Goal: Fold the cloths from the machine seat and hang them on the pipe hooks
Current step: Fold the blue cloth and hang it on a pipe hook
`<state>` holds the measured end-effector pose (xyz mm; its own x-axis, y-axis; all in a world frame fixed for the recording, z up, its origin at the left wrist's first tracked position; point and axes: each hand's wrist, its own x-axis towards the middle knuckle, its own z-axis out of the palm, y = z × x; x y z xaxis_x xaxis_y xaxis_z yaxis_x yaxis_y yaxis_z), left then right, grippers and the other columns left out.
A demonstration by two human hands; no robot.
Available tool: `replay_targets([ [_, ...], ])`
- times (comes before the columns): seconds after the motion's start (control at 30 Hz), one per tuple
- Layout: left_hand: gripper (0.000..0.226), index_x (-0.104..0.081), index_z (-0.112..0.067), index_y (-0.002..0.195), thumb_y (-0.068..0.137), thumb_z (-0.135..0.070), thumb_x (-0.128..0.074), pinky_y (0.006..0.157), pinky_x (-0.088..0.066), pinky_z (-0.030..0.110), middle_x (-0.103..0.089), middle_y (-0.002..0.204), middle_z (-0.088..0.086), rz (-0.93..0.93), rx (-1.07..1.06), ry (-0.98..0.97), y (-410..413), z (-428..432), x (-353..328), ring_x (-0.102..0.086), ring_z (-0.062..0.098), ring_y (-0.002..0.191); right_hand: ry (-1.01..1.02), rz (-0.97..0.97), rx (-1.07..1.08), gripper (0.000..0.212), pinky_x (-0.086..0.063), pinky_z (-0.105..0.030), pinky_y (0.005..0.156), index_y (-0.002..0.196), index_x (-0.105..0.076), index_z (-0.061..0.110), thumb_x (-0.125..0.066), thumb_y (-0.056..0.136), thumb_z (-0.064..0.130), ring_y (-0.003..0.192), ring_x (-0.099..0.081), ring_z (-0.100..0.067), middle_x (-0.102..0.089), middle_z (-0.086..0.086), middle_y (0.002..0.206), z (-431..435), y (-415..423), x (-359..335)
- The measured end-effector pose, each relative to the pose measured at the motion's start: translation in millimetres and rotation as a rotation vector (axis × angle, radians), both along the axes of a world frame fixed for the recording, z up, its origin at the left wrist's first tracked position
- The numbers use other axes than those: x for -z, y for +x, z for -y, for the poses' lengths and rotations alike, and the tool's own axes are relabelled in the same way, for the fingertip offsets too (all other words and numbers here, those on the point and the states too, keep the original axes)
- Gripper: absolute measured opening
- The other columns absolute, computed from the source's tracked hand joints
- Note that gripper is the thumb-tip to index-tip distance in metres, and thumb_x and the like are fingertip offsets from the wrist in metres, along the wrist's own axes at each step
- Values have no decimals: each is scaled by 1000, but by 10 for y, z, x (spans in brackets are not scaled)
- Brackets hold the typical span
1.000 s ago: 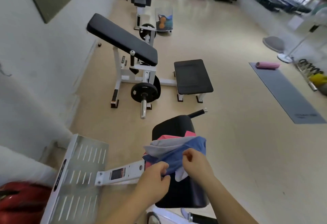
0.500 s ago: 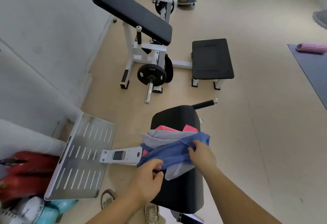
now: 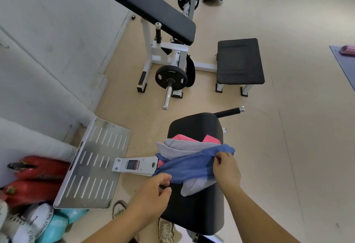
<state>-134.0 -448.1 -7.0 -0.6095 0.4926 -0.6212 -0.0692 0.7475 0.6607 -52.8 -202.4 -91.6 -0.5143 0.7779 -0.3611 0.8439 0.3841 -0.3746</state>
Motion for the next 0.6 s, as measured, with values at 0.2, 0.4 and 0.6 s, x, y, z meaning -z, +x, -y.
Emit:
replay_targets([
  [0.2, 36, -55, -29, 136, 101, -23, -60, 105, -50, 26, -61, 116, -20, -9, 20, 28, -43, -51, -31, -61, 8, 104, -140, -391, 180, 12, -45, -20, 63, 95, -57, 18, -51, 105, 19, 75, -60, -8, -66, -2, 89, 167, 3, -443],
  [0.4, 37, -55, -30, 138, 102, -24, -60, 104, -48, 26, -61, 124, -16, 16, 27, 77, -26, -232, -92, -59, 8, 117, -169, -500, 24, 6, -48, -19, 70, 100, -56, 24, -54, 104, 27, 82, -63, -7, -64, 11, 88, 175, 62, -931],
  [0.6, 48, -49, -46, 130, 89, -37, -73, 92, -54, 25, -56, 125, -22, -279, 174, 246, -176, -531, -216, -59, 4, 111, -258, -534, -344, 8, -55, -19, 66, 94, -62, 26, -59, 101, 24, 80, -63, -15, -65, 6, 81, 229, 188, -1609],
])
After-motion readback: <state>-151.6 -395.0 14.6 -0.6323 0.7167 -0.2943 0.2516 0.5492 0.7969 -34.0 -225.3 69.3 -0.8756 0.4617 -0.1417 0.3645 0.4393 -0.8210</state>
